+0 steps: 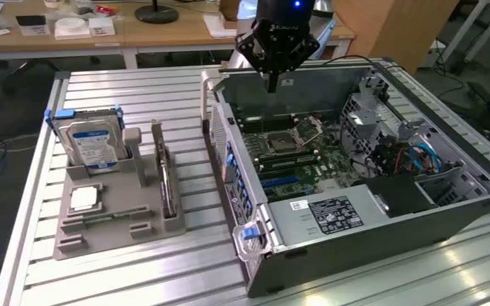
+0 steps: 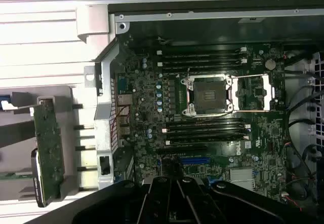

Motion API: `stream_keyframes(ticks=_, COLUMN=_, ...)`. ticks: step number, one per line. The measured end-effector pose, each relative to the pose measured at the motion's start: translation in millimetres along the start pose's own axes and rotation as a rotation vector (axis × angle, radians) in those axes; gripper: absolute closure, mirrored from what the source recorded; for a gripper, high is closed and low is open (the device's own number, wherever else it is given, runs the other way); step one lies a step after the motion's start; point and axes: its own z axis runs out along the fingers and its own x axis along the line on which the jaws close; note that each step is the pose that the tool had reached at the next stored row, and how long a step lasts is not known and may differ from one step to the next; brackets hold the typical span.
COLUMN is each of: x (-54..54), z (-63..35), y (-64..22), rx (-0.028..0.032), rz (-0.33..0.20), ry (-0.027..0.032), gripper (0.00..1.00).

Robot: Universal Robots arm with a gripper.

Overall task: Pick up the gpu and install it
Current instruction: 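Reach for the gpu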

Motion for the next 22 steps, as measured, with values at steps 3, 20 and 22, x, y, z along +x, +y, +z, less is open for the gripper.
stream_keyframes(ticks=3, x=1.5, z=-0.1, y=-0.1, rx=0.0000, rz=0.000, ry=0.0000, gripper=0.89)
stream_keyframes(ticks=20, x=67.3, z=-0.3, y=-5.1, rx=-0.0002, rz=-0.007, ry=0.0003, gripper=0.89)
stream_keyframes(ticks=22, x=69.1, z=0.1, y=-5.2, rx=-0.0006, rz=-0.024, ry=0.0011, gripper=0.89)
